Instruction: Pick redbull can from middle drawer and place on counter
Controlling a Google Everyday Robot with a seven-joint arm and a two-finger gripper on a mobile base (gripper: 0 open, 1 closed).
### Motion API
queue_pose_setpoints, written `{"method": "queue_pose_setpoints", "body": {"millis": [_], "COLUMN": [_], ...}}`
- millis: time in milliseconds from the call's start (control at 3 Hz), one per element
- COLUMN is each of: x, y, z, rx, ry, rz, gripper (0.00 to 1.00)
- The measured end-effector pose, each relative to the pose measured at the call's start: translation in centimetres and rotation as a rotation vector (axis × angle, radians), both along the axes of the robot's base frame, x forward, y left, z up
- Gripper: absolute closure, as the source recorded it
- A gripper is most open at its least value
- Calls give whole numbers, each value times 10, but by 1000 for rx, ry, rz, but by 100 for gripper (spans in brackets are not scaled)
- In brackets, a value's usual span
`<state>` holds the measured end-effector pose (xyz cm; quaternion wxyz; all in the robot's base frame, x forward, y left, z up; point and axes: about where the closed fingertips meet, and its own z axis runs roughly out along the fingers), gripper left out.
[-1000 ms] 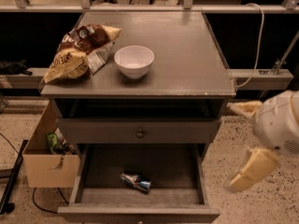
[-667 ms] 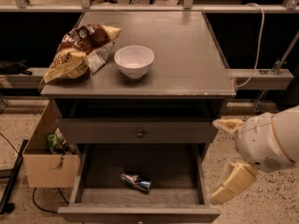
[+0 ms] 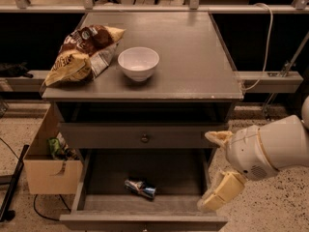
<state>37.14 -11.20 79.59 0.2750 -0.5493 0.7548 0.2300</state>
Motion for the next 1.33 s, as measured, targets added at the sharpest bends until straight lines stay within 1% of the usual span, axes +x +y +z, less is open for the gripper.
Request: {"method": "queue_pose_setpoints", "body": {"millis": [333, 667, 1000, 1333], "x": [-4, -1, 12, 26], "y": [13, 36, 44, 39], "z": [-15, -52, -84, -115], "rx": [23, 43, 50, 31], "ry": [-7, 13, -3, -31], "rz": [-15, -66, -163, -247], "gripper": [0, 0, 0, 0]}}
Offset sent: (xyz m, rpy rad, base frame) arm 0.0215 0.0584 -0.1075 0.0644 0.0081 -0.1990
